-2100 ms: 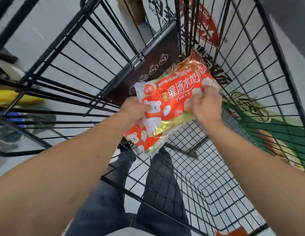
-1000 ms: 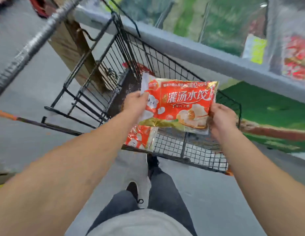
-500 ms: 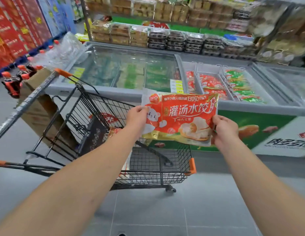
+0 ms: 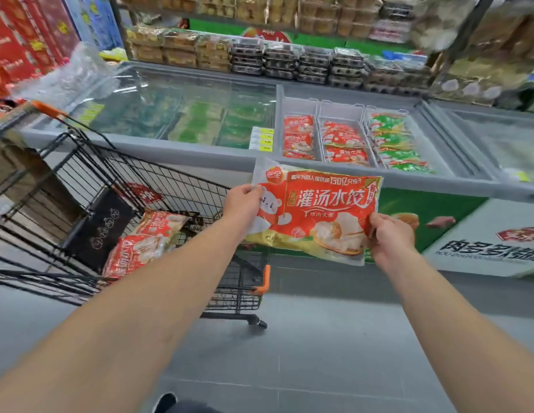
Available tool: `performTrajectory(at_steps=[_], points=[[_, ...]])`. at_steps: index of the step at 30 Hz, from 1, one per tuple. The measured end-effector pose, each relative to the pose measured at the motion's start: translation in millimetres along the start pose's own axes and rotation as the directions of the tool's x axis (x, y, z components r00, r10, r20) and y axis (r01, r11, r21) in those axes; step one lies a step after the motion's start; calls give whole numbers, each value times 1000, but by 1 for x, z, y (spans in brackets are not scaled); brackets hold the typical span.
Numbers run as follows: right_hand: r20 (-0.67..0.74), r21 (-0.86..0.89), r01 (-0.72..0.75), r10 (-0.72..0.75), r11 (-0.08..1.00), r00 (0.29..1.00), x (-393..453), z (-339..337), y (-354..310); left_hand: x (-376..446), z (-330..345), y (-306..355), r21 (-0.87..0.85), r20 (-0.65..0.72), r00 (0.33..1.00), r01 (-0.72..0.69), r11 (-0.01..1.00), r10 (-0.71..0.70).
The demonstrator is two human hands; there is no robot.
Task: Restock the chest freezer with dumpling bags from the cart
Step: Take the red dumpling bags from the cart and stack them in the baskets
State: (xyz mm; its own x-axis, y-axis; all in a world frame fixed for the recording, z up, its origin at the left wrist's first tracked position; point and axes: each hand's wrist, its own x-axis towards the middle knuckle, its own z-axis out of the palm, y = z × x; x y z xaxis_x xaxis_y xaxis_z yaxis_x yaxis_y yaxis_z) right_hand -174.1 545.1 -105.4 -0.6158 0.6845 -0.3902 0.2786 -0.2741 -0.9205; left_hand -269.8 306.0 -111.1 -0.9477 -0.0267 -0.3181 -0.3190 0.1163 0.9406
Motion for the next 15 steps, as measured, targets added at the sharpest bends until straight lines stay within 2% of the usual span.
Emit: performTrajectory(at_steps=[6, 9, 15], points=[[20, -4, -61, 61, 998, 998, 63, -45, -15, 12, 76, -2, 14, -12, 999, 46, 999, -45], [11, 0, -88, 88, 996, 996, 93, -50, -17, 27, 103, 1, 60, -5, 998, 64, 996, -64], [29, -108, -119, 123, 987, 992, 180, -37, -26, 81, 154, 7, 127, -45, 995, 93, 988, -88]])
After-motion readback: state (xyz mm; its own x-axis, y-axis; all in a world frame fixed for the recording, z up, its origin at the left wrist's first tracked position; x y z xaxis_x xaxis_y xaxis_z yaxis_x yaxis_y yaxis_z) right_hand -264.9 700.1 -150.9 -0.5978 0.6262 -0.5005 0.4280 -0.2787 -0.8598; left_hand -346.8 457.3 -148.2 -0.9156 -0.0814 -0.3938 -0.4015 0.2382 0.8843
